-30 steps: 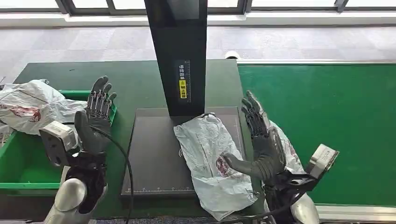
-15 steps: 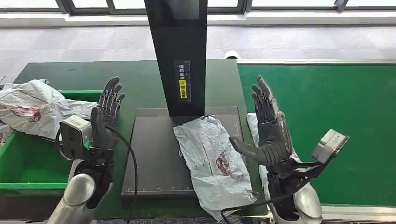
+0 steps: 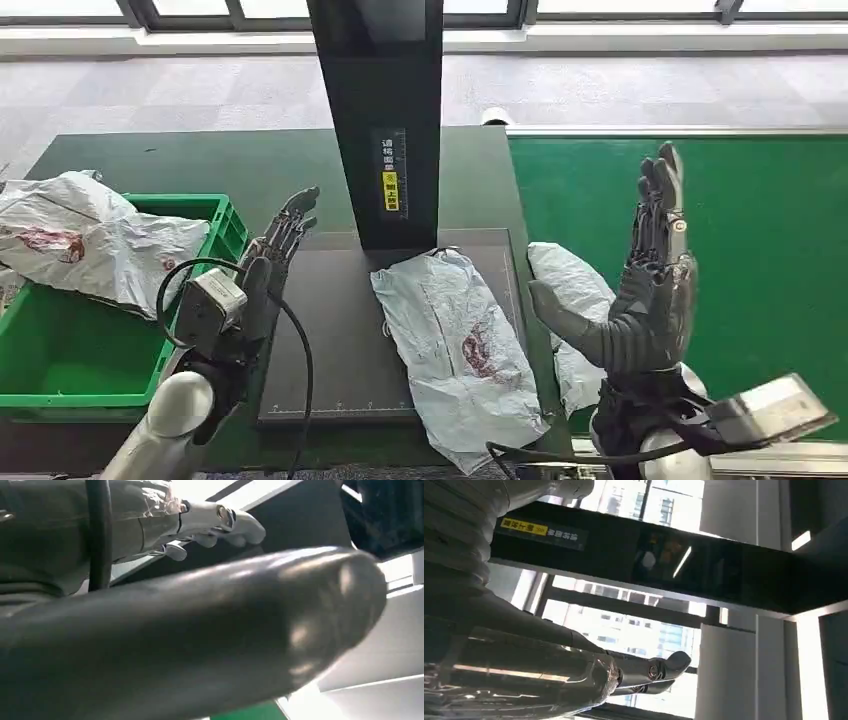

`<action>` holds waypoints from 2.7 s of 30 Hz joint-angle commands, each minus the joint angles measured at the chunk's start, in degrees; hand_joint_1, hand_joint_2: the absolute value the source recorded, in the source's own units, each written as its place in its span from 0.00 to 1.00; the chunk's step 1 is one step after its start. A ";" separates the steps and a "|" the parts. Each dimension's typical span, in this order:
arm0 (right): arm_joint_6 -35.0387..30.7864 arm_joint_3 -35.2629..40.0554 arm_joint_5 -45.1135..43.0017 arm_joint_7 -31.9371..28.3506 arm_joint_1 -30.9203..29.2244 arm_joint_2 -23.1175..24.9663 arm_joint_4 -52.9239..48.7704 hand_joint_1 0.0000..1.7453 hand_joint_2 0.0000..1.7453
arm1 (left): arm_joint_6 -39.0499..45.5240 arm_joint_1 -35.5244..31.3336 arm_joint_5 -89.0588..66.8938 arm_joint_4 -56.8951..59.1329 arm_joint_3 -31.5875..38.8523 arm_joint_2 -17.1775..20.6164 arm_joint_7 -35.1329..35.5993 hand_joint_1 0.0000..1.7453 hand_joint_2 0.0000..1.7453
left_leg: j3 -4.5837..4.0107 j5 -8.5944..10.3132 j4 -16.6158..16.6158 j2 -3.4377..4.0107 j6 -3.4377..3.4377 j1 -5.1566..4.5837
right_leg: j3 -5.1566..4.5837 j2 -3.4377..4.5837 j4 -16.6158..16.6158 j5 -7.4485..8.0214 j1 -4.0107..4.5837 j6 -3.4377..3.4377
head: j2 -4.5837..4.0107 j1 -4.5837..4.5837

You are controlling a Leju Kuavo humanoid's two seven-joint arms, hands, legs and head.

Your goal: Moved the parcel from conveyor to table for the left to box.

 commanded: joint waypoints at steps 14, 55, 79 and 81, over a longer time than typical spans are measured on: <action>-10.28 1.16 4.75 -10.98 7.39 -4.64 -14.99 0.00 1.00 | -13.80 -9.33 -24.23 20.14 -15.69 3.16 -2.41 0.00 1.00 | 0.07 0.13 -0.14 -0.15 0.05 0.02 | 0.15 -0.15 -0.20 0.08 0.03 0.01 | 0.00 0.00; -8.30 4.69 6.03 -6.99 0.76 -2.53 -14.52 0.00 1.00 | -21.30 -18.81 -31.26 33.98 -36.15 -2.03 -10.40 0.00 1.00 | 0.07 0.11 -0.12 0.01 0.02 -0.05 | 0.10 0.04 -0.11 0.11 -0.04 0.03 | 0.00 0.00; -6.48 4.48 5.79 -7.77 2.69 -1.48 -15.15 0.00 1.00 | -25.07 -17.85 -29.38 36.95 -41.90 -3.01 -8.06 1.00 1.00 | 0.14 0.08 -0.14 0.02 0.03 -0.04 | 0.19 0.04 -0.14 0.10 -0.03 0.03 | 0.00 0.00; -6.48 4.48 5.79 -7.77 2.69 -1.48 -15.15 0.00 1.00 | -25.07 -17.85 -29.38 36.95 -41.90 -3.01 -8.06 1.00 1.00 | 0.13 0.05 -0.07 0.01 0.02 -0.03 | 0.20 0.03 -0.08 0.07 -0.02 0.04 | 0.00 0.00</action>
